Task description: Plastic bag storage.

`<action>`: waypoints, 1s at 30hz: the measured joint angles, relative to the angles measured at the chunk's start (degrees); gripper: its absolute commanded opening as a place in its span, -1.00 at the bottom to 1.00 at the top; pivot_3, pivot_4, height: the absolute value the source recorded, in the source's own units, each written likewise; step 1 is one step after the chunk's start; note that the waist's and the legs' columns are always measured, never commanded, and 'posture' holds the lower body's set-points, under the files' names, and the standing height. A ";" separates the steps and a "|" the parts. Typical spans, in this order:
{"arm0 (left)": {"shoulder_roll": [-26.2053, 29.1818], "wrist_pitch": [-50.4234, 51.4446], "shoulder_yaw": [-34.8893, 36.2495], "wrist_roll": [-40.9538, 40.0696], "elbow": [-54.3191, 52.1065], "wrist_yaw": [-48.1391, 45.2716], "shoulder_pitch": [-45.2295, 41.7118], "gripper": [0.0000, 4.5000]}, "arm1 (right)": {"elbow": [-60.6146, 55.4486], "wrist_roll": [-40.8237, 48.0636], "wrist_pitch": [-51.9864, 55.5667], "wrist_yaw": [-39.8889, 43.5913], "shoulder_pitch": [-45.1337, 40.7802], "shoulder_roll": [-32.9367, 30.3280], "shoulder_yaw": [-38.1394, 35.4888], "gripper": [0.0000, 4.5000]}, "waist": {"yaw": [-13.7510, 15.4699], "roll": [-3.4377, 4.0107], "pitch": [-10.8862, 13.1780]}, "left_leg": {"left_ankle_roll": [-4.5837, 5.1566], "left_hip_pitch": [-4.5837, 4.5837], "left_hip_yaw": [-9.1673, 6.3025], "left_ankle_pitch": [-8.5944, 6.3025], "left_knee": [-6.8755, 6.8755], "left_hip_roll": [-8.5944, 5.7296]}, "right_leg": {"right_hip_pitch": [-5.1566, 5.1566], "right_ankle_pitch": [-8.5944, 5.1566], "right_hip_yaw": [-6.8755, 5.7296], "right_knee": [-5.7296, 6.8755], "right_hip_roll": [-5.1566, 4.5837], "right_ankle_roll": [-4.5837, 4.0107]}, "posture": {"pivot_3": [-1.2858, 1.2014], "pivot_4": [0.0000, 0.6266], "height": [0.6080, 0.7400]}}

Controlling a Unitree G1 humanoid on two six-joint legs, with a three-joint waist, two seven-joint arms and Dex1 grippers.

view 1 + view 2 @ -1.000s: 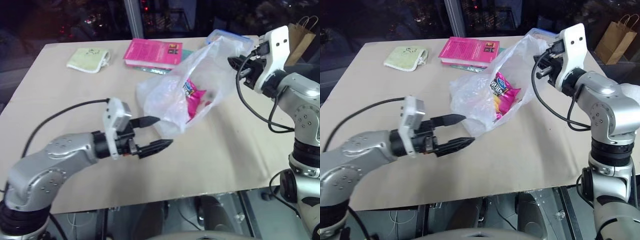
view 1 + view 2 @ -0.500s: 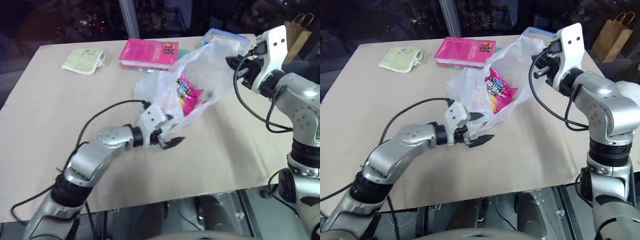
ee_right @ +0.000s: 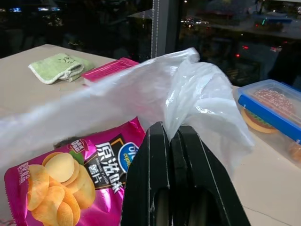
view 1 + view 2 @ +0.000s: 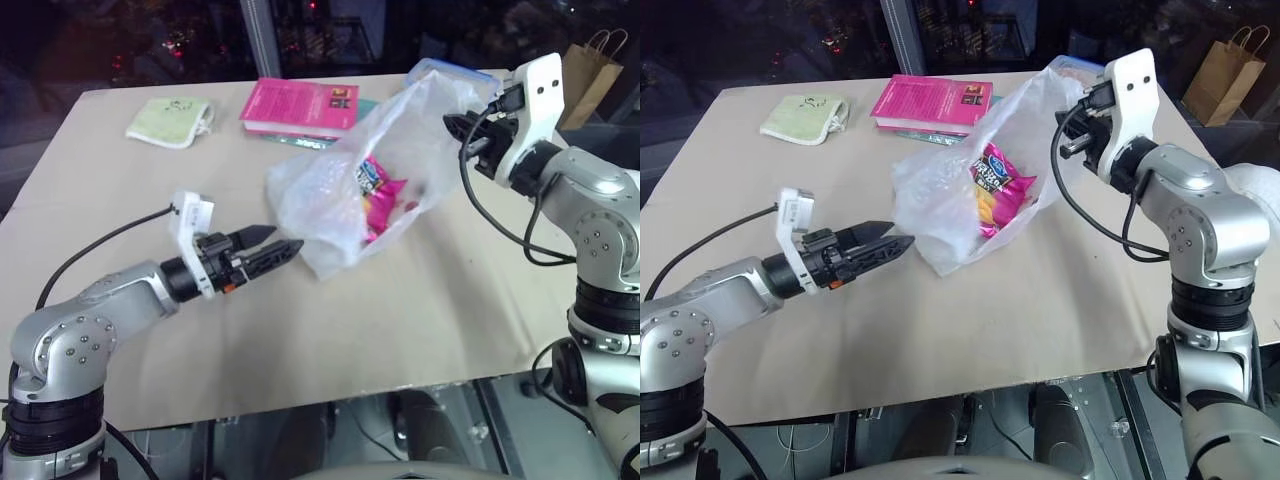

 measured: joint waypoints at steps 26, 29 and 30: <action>-20.90 -15.30 11.99 -23.02 22.09 29.93 -37.83 -0.98 | 17.48 -1.45 -13.37 2.41 -19.14 -1.09 -0.68 -1.00 | 0.40 0.01 -0.02 | -0.10 -0.03 0.00 0.06 0.28 -0.07 | 0.08 0.09 -0.05 0.00 0.05 -0.07 | 0.03 -0.52 1.00; -17.23 -17.43 12.87 -21.22 28.20 28.29 -42.90 -0.98 | 24.03 -2.49 -17.72 3.06 -24.17 -1.30 -1.14 -1.00 | 0.58 0.01 -0.02 | -0.25 -0.08 -0.01 0.15 0.25 -0.12 | 0.08 0.09 -0.05 -0.05 0.03 -0.07 | 0.03 -0.52 1.00; -16.40 -17.42 12.69 -20.52 29.11 27.35 -43.43 -0.98 | 25.40 -2.63 -18.46 3.44 -25.06 -1.36 -1.21 -1.00 | 0.62 0.01 -0.02 | -0.27 -0.09 -0.01 0.16 0.22 -0.13 | 0.08 0.09 -0.04 -0.07 0.02 -0.07 | 0.03 -0.52 1.00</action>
